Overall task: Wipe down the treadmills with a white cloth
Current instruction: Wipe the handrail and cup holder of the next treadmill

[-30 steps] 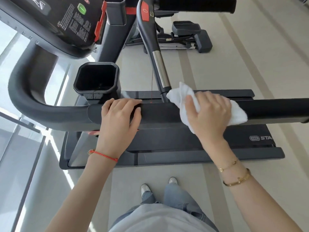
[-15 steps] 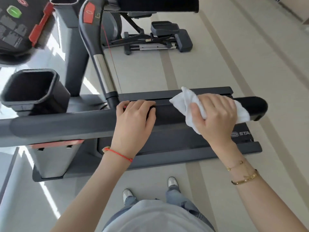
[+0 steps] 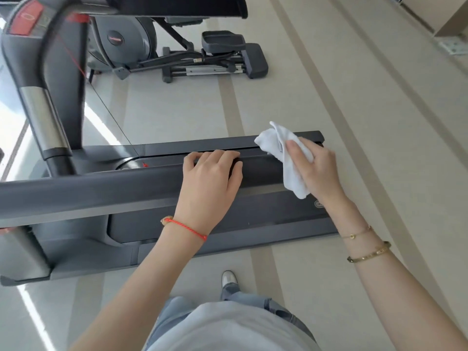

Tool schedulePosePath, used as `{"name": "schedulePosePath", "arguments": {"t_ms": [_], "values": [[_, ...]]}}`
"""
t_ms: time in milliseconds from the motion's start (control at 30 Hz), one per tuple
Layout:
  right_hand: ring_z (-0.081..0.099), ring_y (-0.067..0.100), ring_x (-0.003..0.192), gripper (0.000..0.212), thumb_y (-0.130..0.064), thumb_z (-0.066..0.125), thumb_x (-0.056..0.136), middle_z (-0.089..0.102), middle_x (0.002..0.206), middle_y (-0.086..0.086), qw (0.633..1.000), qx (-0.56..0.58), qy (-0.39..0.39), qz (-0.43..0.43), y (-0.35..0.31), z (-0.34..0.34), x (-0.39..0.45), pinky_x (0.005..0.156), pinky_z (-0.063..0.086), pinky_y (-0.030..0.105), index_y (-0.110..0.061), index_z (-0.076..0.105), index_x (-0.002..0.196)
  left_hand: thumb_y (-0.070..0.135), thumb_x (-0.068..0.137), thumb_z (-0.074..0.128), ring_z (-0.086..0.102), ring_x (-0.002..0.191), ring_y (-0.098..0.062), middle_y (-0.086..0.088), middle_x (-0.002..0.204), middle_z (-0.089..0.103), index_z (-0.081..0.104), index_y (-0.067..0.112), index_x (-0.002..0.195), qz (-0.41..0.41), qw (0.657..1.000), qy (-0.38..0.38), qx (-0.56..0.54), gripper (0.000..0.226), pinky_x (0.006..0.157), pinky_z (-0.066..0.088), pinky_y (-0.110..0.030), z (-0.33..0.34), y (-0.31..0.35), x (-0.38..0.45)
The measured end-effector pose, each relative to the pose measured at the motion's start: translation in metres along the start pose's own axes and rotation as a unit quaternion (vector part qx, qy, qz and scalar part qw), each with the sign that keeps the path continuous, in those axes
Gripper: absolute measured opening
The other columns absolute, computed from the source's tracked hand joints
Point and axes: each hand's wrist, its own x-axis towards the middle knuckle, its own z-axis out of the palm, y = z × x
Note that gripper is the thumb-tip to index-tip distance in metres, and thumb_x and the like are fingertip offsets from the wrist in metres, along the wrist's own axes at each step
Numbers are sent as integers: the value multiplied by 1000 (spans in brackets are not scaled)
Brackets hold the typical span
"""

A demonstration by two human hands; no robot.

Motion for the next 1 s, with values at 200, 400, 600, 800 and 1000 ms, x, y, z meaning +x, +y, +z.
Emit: {"name": "schedulePosePath", "arguments": {"t_ms": [200, 400, 600, 800, 1000], "values": [[60, 11, 99, 14, -50, 52, 91, 60, 102, -17, 992, 78, 96, -2, 13, 15, -40, 81, 47, 28, -42, 56, 101, 25, 102, 44, 64, 92, -23, 3, 102, 72, 68, 16, 115, -10, 999, 17, 31, 30, 94, 38, -37, 11, 14, 4], [59, 1, 66, 31, -65, 53, 77, 62, 66, -18, 987, 76, -92, 108, 6, -10, 9, 66, 43, 25, -36, 62, 70, 27, 102, 39, 63, 91, -23, 4, 97, 71, 68, 17, 113, -14, 998, 33, 50, 33, 93, 38, -37, 15, 16, 4], [60, 7, 77, 32, -54, 47, 92, 64, 77, -12, 999, -10, -32, 5, 6, -5, -6, 74, 50, 35, -26, 59, 86, 28, 102, 38, 63, 89, -22, 5, 95, 70, 68, 18, 112, -2, 997, 45, 55, 34, 91, 38, -37, 17, 15, 4], [56, 6, 86, 27, -52, 48, 93, 61, 91, -14, 986, -93, -16, -134, 2, -1, -14, 75, 42, 24, -28, 61, 93, 26, 102, 37, 63, 86, -21, 6, 93, 70, 69, 19, 112, 9, 997, 45, 69, 34, 89, 39, -37, 17, 12, 5], [53, 5, 55, 48, -71, 43, 79, 56, 52, -14, 978, -90, -179, 50, -9, -7, 35, 56, 40, 30, -28, 55, 61, 26, 102, 38, 63, 87, -23, 3, 94, 70, 68, 17, 112, 18, 997, 42, 69, 34, 89, 40, -39, 18, 11, 5]]}}
